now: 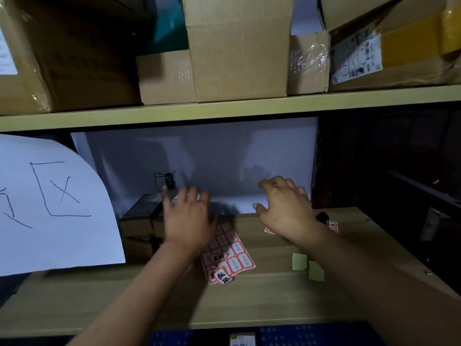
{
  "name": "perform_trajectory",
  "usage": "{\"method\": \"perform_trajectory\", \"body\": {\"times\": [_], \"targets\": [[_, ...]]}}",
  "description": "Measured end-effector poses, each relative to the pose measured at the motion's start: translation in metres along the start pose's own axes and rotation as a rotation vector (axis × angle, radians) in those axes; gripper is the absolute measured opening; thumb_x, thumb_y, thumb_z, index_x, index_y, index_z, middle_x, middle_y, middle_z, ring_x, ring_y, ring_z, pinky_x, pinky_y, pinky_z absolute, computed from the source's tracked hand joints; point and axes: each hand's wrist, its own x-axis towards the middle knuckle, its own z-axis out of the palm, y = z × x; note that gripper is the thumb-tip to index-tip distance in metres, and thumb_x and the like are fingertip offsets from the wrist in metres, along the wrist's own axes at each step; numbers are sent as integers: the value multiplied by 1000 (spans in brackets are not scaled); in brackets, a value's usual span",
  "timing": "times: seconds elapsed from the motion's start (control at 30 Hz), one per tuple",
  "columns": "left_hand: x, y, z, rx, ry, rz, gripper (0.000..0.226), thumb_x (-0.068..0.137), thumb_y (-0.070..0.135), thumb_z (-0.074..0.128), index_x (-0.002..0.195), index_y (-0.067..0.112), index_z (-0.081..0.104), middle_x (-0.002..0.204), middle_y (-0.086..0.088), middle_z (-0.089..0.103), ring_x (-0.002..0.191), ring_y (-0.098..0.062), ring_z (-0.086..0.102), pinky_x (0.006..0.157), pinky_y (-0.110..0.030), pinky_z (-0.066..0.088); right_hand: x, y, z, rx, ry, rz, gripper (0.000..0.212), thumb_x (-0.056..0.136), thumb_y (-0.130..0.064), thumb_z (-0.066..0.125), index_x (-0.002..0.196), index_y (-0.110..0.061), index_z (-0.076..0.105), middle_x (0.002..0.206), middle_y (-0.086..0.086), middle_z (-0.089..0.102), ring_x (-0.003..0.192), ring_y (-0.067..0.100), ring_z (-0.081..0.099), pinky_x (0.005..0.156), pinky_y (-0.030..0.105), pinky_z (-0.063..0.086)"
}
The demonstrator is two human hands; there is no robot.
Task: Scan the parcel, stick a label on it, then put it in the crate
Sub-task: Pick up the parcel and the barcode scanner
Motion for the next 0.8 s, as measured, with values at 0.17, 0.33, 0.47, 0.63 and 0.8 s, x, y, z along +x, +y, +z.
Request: {"method": "perform_trajectory", "body": {"times": [0.17, 0.33, 0.47, 0.63, 0.8], "targets": [[-23, -44, 27, -428, -166, -78, 72, 95, 40, 67, 156, 10, 42, 159, -24, 43, 147, -44, 46, 127, -46, 36, -5, 7, 9, 24, -26, -5, 54, 96, -47, 54, 145, -24, 52, 146, 5, 56, 135, 29, 50, 106, 45, 40], [-33, -54, 54, -550, -52, -31, 82, 74, 27, 58, 154, 8, 49, 157, -28, 47, 147, -50, 47, 126, -55, 38, -5, 13, 16, 59, -17, -13, 54, 96, -45, 56, 146, -24, 52, 146, 4, 55, 136, 28, 50, 107, 45, 39], [-35, -70, 74, -522, 12, 61, 75, 76, 34, 57, 149, 34, 38, 156, -23, 55, 143, -49, 54, 112, -72, 50, -17, 31, 14, 121, 44, 34, 53, 92, -42, 61, 142, -24, 58, 141, 4, 59, 130, 29, 56, 104, 44, 44], [-42, -66, 64, -495, 251, 56, 61, 94, 51, 55, 147, 21, 58, 156, -11, 59, 145, -41, 52, 118, -63, 48, -57, 95, 17, 212, 105, 373, 54, 89, -53, 61, 135, -24, 59, 132, 9, 66, 118, 31, 64, 91, 44, 55], [-52, -5, 43, -398, 440, 271, 59, 94, 41, 68, 149, 21, 58, 157, -5, 59, 142, -40, 49, 114, -58, 45, -60, 158, 86, 251, -247, 515, 89, 68, -85, 55, 145, -41, 44, 140, 5, 64, 127, 35, 60, 103, 53, 50]]}}
